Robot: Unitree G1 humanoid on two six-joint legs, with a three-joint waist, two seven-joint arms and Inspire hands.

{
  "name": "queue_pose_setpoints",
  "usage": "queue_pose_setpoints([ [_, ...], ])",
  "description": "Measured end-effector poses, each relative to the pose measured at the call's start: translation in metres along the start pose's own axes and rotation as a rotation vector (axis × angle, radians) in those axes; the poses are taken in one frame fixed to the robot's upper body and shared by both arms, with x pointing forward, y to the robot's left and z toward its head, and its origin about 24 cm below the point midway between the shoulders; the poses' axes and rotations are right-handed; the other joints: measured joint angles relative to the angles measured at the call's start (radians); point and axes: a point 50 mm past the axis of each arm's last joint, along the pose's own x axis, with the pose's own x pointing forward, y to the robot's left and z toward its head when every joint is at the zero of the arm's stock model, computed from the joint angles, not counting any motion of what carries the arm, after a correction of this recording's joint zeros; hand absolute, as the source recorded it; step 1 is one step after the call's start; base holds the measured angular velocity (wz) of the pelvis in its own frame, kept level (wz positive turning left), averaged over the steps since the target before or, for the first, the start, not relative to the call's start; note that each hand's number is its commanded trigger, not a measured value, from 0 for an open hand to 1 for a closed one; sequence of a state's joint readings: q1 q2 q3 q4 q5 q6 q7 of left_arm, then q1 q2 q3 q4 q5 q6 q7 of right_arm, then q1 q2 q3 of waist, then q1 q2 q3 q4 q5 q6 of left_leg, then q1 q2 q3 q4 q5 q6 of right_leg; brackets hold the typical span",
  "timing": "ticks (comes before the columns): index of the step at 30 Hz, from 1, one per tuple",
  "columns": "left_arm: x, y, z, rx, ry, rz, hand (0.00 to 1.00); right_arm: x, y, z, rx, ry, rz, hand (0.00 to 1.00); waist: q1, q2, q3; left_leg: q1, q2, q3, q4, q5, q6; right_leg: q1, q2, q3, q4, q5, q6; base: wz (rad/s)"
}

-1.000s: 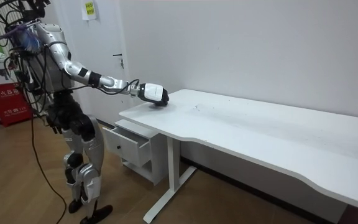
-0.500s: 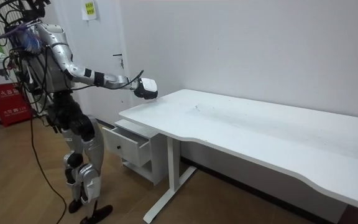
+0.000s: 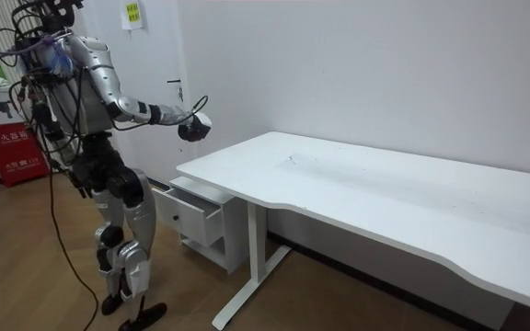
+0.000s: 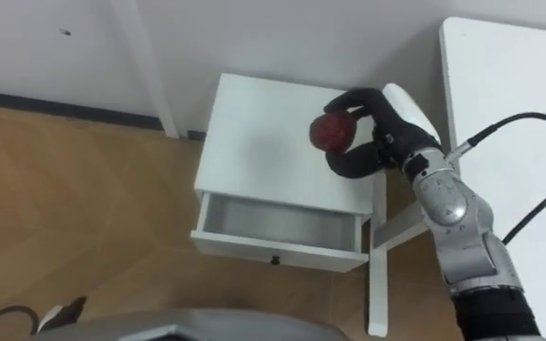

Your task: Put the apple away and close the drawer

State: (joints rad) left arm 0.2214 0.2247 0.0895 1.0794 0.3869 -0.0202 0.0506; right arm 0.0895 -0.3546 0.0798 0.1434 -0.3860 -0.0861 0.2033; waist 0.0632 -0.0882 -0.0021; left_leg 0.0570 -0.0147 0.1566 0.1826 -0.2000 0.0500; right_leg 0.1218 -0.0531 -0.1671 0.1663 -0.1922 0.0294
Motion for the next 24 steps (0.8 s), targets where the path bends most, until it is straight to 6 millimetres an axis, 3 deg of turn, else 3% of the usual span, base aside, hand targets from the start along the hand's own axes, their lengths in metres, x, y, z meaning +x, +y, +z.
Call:
queue_pose_setpoints([
  [2, 0.0, -0.002, 0.0, 0.015, 0.002, -0.009, 0.0, 0.001, 0.009, 0.001, 0.004, 0.005, 0.036, 1.0, 0.004, 0.001, 0.0006, 0.0, 0.001, 0.0, 0.0, 0.0, 0.0, 0.0, 0.0, 0.0, 0.0, 0.0, 0.0, 0.0],
  [8, 0.002, -0.003, 0.008, 0.029, -0.016, -0.016, 0.0, 0.001, 0.037, -0.004, 0.007, 0.039, 0.172, 1.0, 0.025, 0.007, 0.0148, -0.018, 0.0, 0.002, 0.006, 0.0, 0.0, -0.007, 0.0, -0.001, 0.0, 0.0, 0.0, -0.01],
  [19, 0.001, -0.008, 0.006, 0.044, 0.002, -0.067, 0.0, 0.003, 0.047, -0.001, -0.019, 0.049, 0.209, 1.0, 0.022, 0.011, 0.013, -0.047, 0.001, 0.001, 0.022, 0.0, 0.0, -0.027, 0.0, -0.001, 0.001, 0.0, 0.0, 0.0],
  [20, 0.001, -0.008, 0.006, 0.044, 0.003, -0.067, 0.0, 0.003, 0.048, -0.001, -0.019, 0.049, 0.214, 0.96, 0.022, 0.01, 0.0122, -0.047, 0.001, 0.001, 0.022, 0.0, 0.0, -0.027, 0.0, -0.001, 0.001, 0.0, 0.0, 0.0],
  [21, 0.001, -0.008, 0.006, 0.044, 0.005, -0.068, 0.0, 0.003, 0.048, -0.001, -0.018, 0.05, 0.215, 0.0, 0.022, 0.01, 0.0114, -0.047, 0.001, 0.001, 0.022, 0.0, 0.0, -0.027, 0.0, -0.001, 0.001, 0.0, 0.0, 0.0],
  [24, 0.001, -0.008, 0.006, 0.044, 0.007, -0.073, 0.0, 0.003, 0.049, -0.002, -0.015, 0.064, 0.217, 0.0, 0.021, 0.011, 0.0071, -0.047, 0.001, 0.0, 0.022, 0.0, 0.0, -0.026, 0.0, 0.0, 0.001, 0.0, 0.0, 0.0],
])
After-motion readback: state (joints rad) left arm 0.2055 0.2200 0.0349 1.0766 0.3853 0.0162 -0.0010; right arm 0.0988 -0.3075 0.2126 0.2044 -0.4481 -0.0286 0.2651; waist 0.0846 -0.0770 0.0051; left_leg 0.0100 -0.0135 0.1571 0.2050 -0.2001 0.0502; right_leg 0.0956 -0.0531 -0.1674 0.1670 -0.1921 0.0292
